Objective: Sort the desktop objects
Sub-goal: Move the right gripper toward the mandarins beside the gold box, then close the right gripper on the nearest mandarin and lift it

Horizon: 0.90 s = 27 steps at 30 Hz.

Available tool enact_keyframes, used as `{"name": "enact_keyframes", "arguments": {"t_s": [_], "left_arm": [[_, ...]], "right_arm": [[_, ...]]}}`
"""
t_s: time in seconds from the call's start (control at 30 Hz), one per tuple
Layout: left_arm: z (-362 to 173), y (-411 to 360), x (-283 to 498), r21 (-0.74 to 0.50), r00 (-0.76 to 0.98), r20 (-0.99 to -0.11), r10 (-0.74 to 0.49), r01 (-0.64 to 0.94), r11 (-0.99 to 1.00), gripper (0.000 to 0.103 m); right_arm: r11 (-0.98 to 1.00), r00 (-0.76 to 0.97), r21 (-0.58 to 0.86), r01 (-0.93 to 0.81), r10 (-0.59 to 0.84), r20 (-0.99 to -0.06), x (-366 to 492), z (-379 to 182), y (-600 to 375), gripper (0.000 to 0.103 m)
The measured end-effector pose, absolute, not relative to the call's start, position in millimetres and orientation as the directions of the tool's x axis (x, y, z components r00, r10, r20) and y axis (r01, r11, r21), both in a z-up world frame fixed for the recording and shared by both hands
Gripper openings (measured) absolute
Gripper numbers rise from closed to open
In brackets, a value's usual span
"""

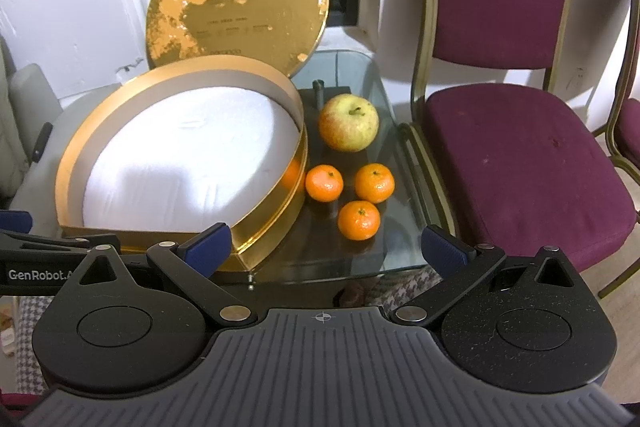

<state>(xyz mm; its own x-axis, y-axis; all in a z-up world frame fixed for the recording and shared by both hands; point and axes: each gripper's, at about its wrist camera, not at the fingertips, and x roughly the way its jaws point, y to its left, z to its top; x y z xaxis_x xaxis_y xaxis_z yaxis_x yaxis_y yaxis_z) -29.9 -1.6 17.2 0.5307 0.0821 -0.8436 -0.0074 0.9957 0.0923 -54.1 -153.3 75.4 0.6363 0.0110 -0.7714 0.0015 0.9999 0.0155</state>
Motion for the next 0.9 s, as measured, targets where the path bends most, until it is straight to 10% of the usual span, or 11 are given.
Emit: {"name": "enact_keyframes", "arguments": {"t_s": [0.9], "left_arm": [[3, 4, -12, 0.067, 0.502, -0.863, 0.058, -0.001, 0.998, 0.101]], "right_arm": [[0.994, 0.59, -0.1, 0.036, -0.102, -0.801, -11, 39, -174, 0.103]]}}
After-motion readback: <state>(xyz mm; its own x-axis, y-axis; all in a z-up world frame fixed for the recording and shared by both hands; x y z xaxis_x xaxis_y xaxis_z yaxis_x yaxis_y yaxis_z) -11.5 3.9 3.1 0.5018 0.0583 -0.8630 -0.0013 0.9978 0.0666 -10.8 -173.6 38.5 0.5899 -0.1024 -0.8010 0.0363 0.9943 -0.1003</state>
